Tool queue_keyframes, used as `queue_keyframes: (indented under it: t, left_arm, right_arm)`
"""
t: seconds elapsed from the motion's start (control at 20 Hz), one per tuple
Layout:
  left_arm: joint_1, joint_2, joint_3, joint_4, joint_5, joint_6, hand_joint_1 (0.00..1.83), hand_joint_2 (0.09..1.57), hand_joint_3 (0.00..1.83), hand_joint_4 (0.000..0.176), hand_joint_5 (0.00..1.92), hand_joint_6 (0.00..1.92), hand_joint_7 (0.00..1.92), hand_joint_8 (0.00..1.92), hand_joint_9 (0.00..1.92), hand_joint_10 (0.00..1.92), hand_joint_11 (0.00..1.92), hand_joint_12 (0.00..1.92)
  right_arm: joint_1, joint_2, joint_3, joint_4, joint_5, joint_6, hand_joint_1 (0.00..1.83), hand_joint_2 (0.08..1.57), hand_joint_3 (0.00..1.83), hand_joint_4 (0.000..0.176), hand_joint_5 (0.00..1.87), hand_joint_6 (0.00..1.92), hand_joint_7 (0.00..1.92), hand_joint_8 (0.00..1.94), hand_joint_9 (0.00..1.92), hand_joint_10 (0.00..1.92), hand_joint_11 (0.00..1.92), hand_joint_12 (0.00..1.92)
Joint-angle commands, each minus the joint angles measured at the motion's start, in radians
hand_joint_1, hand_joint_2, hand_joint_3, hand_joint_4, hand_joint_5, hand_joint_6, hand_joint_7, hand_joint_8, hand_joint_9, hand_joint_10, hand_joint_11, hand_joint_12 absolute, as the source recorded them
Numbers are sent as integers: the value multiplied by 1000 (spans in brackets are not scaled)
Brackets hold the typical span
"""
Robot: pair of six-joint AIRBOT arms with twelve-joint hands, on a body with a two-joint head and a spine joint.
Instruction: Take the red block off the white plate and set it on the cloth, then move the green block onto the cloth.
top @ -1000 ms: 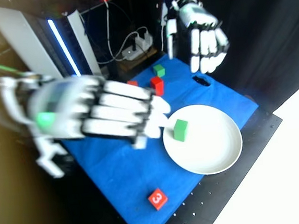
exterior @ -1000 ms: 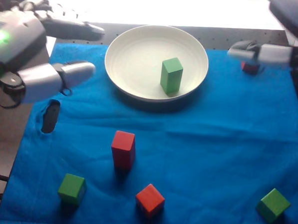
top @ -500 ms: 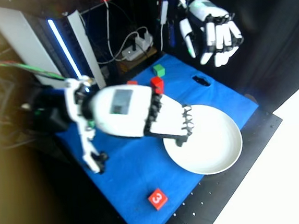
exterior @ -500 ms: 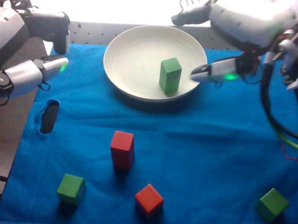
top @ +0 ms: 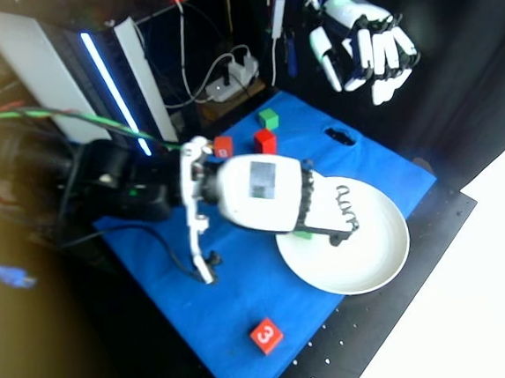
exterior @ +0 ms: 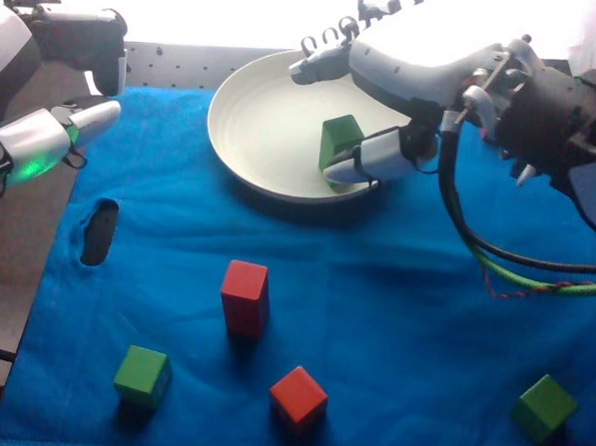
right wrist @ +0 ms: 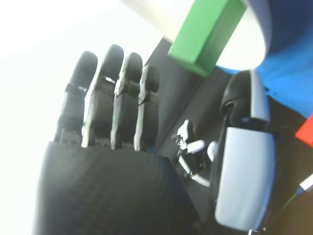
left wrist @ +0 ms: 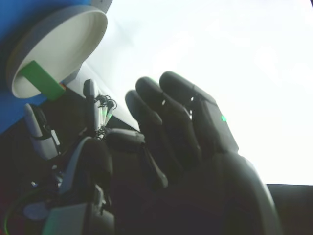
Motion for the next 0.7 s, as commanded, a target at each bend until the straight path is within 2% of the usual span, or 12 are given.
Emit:
queue_keyframes:
  t: [0.0,0.25,0.3,0.35,0.4,0.45,0.5,0.55,0.6,0.65]
  left_arm:
    - [-9,6,-4,16,-129,2,759,1342,3,176,563,1587,847,13,625,556,300,1378]
    - [-9,9,-11,23,-144,2,752,1347,0,176,557,1594,862,16,633,571,311,1366]
    - [-9,9,-12,24,-147,2,747,1351,0,176,551,1602,855,13,606,611,294,1372]
    - [-9,10,-13,24,-149,2,747,1351,0,176,551,1602,855,13,606,611,294,1372]
    - [-9,11,-15,25,-152,2,749,1349,1,176,553,1600,856,13,583,656,277,1383]
    - [-9,12,-16,25,-153,2,754,1346,0,176,558,1592,851,12,577,669,282,1373]
    - [-9,12,-16,25,-155,2,761,1342,0,176,566,1582,856,14,582,675,295,1376]
    - [-9,12,-16,25,-156,2,763,1341,0,176,568,1580,861,15,588,679,300,1379]
    - [-9,12,-16,25,-157,2,763,1341,0,176,568,1580,861,15,588,679,300,1379]
    - [-8,12,-17,25,-158,2,767,1336,0,176,575,1569,860,15,585,688,298,1397]
  right_arm:
    - [18,-9,12,-26,-87,-1,945,863,0,0,583,4,677,7,592,217,73,1421]
    - [17,-49,75,6,-32,-1,1020,922,16,0,600,1,680,1,625,191,91,1446]
    - [17,-55,84,8,-22,-1,1043,947,14,0,586,0,713,11,648,215,81,1529]
    - [17,-63,94,11,-13,-1,1043,947,14,0,586,0,713,11,648,215,81,1529]
    - [17,-70,102,16,-6,-1,1098,953,1,0,596,0,770,14,611,451,122,1626]
    - [17,-73,105,17,-4,-1,1149,970,0,0,626,0,783,11,495,659,98,1719]
    - [17,-74,105,17,-3,-1,1228,1005,5,0,663,4,788,9,377,826,4,1748]
    - [17,-75,105,17,-3,-1,1244,1017,3,0,707,7,829,24,369,939,0,1777]
    - [17,-75,105,17,-3,-1,1244,1017,3,0,707,7,829,24,369,939,0,1777]
    - [17,-75,104,17,-3,-1,1325,1050,4,0,826,25,956,84,535,1094,74,1804]
